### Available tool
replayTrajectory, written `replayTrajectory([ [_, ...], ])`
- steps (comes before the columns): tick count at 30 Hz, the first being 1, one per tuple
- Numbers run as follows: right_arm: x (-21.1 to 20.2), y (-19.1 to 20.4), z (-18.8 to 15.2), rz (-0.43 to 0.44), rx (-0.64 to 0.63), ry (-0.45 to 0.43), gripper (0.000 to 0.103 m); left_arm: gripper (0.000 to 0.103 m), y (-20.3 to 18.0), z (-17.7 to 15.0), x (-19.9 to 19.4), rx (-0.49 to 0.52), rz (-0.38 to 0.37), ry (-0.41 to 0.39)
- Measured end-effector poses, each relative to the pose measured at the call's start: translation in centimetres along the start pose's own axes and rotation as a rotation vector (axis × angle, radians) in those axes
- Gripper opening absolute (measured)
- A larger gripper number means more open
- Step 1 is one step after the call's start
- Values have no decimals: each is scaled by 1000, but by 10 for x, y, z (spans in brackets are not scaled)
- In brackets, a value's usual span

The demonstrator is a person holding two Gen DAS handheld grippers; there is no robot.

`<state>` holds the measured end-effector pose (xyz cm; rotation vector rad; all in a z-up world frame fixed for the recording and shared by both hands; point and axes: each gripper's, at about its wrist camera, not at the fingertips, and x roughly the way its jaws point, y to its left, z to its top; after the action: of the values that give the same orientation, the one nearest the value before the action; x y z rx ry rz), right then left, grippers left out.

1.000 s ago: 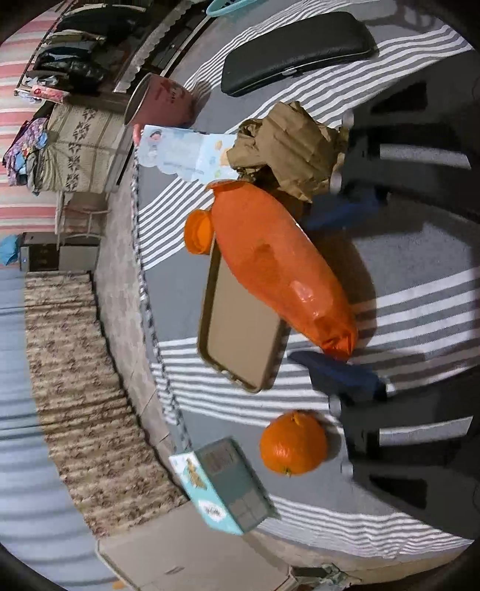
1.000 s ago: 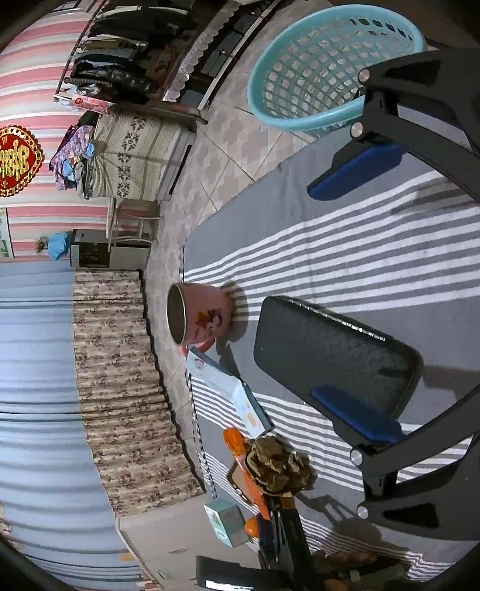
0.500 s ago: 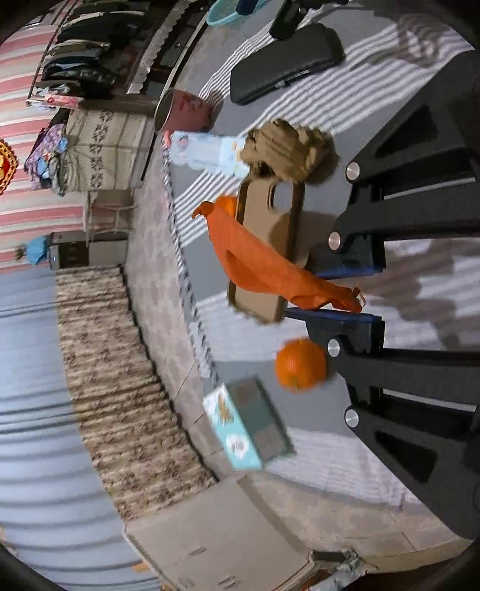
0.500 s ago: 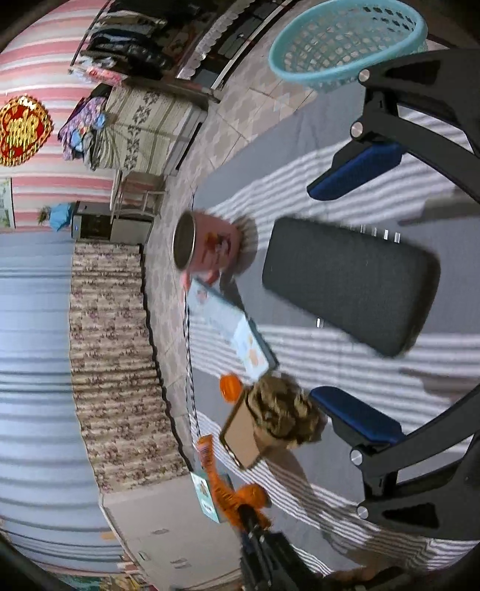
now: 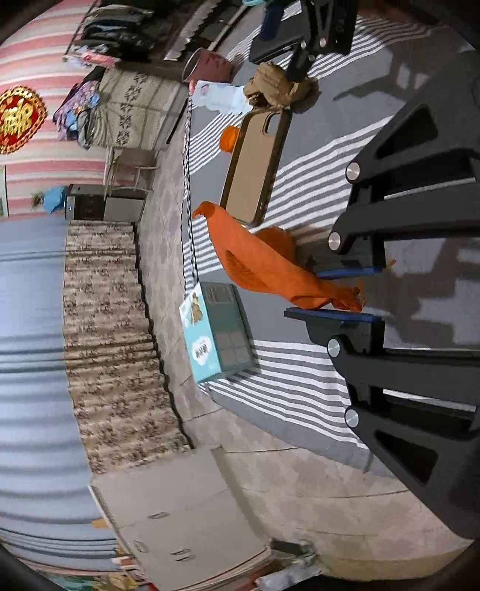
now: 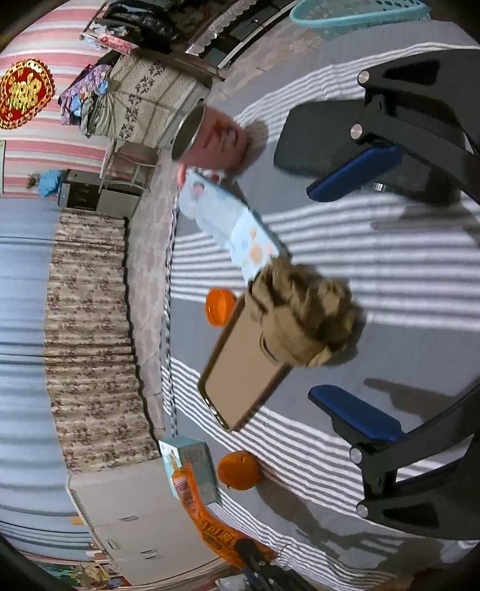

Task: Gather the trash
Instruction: 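Grasp the brown cloth with the right tool while the left tool lifts the orange bag, then carry the orange bag and brown cloth over the basket and open both tools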

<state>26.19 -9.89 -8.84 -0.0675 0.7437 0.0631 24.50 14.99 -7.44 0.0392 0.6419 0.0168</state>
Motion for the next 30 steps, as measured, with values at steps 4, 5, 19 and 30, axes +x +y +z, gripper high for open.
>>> replayTrajectory([
  [4, 14, 11, 4, 9, -31, 35, 67, 13, 1, 0, 2, -18, -9, -10],
  [5, 17, 13, 4, 16, -36, 45, 54, 13, 1, 0, 3, -22, -11, -9],
  [19, -48, -44, -7, 135, 13, -30, 41, 13, -15, 9, -22, -10, -13, -52],
  [30, -105, -141, -28, 21, 127, -125, 41, 13, -87, 18, -52, 56, -83, -94],
])
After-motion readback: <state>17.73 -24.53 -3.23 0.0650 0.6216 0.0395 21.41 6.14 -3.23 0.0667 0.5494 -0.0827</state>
